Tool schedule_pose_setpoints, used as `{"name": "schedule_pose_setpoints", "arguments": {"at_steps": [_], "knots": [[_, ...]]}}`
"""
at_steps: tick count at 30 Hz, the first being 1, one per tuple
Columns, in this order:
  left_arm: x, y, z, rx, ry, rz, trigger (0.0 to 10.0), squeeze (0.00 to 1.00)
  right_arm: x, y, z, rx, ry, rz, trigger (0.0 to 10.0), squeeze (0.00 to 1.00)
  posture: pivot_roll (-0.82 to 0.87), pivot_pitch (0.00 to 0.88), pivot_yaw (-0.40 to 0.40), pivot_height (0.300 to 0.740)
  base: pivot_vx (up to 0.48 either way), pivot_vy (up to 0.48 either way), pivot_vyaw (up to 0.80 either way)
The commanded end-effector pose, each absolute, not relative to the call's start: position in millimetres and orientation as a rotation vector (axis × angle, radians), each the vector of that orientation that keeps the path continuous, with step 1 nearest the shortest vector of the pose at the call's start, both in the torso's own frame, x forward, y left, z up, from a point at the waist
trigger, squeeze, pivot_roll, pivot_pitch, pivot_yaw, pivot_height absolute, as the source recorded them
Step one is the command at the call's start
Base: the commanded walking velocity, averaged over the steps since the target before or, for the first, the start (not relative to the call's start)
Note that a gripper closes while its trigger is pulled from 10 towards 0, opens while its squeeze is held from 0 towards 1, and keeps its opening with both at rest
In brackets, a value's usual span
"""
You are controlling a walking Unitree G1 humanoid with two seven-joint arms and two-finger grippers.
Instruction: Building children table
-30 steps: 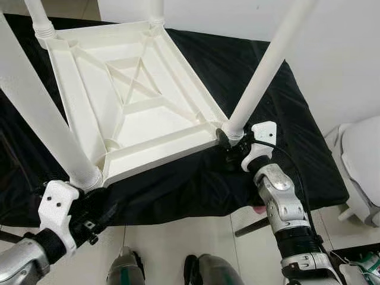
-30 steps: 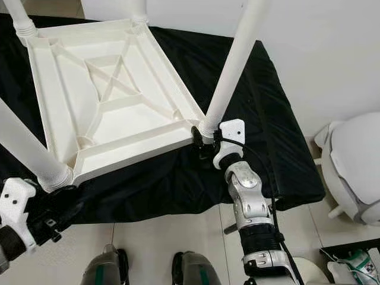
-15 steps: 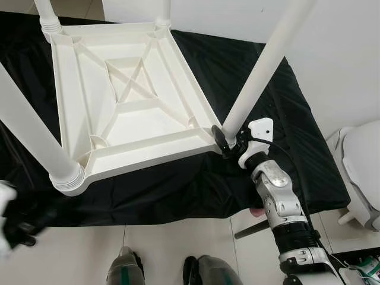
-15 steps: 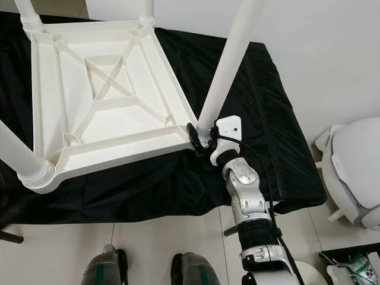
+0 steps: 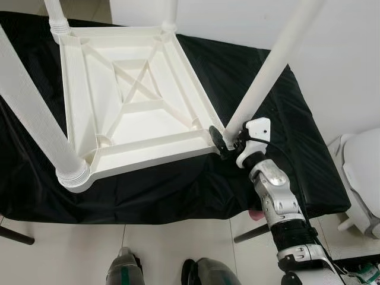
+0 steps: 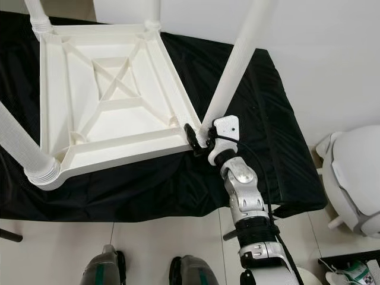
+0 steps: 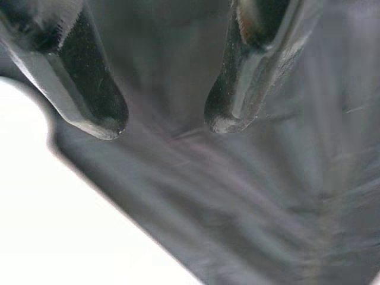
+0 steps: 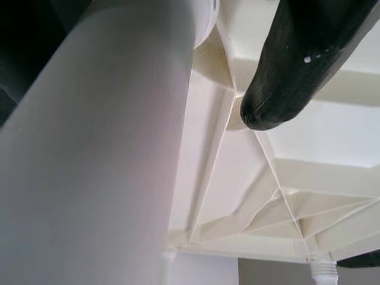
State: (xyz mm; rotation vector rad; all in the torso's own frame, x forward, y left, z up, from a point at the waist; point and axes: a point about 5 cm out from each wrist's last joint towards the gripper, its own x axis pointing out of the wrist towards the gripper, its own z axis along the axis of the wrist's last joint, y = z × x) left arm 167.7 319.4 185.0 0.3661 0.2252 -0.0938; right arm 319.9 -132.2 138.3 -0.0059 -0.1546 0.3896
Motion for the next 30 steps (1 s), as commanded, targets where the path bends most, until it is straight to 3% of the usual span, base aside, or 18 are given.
{"name": "schedule_pose_setpoints", "arguments": {"at_steps": [1,9,12,24,26,30], "knots": [[172,311,180,0.376,0.215,-0.054,10.0,0.0,320,-136,135,-0.003,-0.143,0.38,10.0,0.0,0.07,0.084,-0.114,0.74,0.0,0.0,0.0],[199,256,169,0.26,0.083,-0.083,10.0,0.0,329,-140,143,-0.002,-0.169,0.355,10.0,0.0,0.06,0.088,-0.109,0.74,0.0,0.0,0.0],[200,217,158,0.112,0.06,-0.211,10.0,0.0,334,-139,148,0.004,-0.185,0.35,10.0,0.0,0.06,0.092,-0.103,0.74,0.0,0.0,0.0],[205,193,164,0.052,0.019,-0.268,10.0,0.0,339,-141,150,0.002,-0.191,0.342,10.0,0.0,0.05,0.096,-0.093,0.74,0.0,0.0,0.0],[210,168,166,0.023,-0.005,-0.331,10.0,0.0,350,-144,157,0.0,-0.203,0.351,10.0,0.0,0.04,0.104,-0.08,0.74,0.0,0.0,0.0],[216,145,166,-0.001,-0.014,-0.391,10.0,0.0,361,-143,167,-0.008,-0.211,0.391,10.0,0.0,0.03,0.114,-0.074,0.74,0.0,0.0,0.0]]}}
